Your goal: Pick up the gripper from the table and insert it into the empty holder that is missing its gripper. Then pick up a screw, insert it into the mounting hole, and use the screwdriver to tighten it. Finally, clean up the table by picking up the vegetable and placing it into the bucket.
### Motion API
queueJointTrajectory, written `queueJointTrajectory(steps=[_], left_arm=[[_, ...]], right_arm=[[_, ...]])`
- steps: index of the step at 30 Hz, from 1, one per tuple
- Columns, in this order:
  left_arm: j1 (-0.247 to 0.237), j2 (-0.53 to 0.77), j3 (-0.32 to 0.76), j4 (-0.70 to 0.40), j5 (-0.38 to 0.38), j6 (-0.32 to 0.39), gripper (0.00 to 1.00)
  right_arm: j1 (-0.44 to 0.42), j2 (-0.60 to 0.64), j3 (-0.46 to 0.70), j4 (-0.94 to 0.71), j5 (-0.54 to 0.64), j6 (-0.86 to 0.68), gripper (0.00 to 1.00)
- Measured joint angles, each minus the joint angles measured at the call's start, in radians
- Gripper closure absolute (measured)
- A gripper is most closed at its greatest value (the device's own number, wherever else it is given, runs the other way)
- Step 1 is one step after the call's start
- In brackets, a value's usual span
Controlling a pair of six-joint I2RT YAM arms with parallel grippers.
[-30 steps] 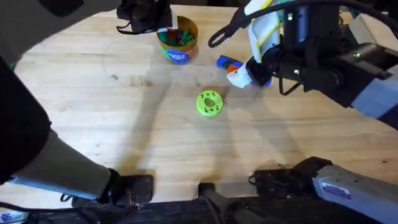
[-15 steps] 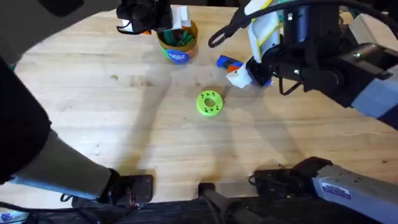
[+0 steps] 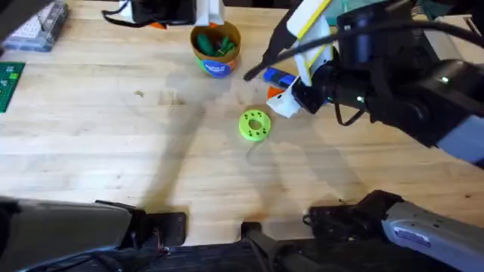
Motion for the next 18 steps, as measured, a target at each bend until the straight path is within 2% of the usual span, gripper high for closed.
queueJointTrajectory(steps=[4, 13, 18], left_arm=[[0.0, -0.074, 0.001, -0.153, -0.03, 0.054, 0.014], [0.0, -0.277, 0.001, -0.452, -0.039, 0.125, 0.014], [0.0, -0.402, 0.001, -0.535, -0.04, 0.162, 0.014]], right_arm=[[0.045, -0.094, 0.0, -0.002, 0.007, 0.037, 0.049], [0.05, -0.401, -0.001, -0.086, 0.017, 0.316, 0.049], [0.05, -0.485, -0.001, -0.163, 0.017, 0.367, 0.049]])
